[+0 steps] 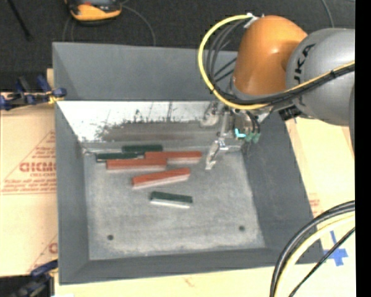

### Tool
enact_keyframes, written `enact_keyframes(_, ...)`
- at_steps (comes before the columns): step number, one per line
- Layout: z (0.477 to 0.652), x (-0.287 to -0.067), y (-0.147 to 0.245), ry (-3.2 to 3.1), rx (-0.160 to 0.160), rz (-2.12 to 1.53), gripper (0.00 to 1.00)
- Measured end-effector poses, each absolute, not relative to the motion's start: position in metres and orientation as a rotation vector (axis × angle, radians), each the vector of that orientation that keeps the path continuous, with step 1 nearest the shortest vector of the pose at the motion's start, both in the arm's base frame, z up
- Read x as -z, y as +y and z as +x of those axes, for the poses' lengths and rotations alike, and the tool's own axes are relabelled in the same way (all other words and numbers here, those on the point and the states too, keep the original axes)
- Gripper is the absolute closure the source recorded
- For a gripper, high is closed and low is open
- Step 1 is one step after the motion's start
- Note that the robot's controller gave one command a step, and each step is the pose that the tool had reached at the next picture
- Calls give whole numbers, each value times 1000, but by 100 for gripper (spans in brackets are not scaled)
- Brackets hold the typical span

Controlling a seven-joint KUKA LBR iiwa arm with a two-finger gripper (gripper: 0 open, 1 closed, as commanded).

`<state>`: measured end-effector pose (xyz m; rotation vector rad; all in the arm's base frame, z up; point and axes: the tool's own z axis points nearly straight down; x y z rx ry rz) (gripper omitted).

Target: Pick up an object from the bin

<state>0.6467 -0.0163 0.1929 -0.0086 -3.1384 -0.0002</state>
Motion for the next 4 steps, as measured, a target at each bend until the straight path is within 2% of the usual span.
enact_keyframes(1, 648, -198, -16, -3147, 0, -9, 0)
enact_keyframes(2, 660, -86, 5, -3150, 1, -263, 100)
enact_keyframes(3, 660, -86, 5, -3150, 1, -262, 100)
enact_keyframes(4, 653, -118, 8, -3130, 1, -309, 100)
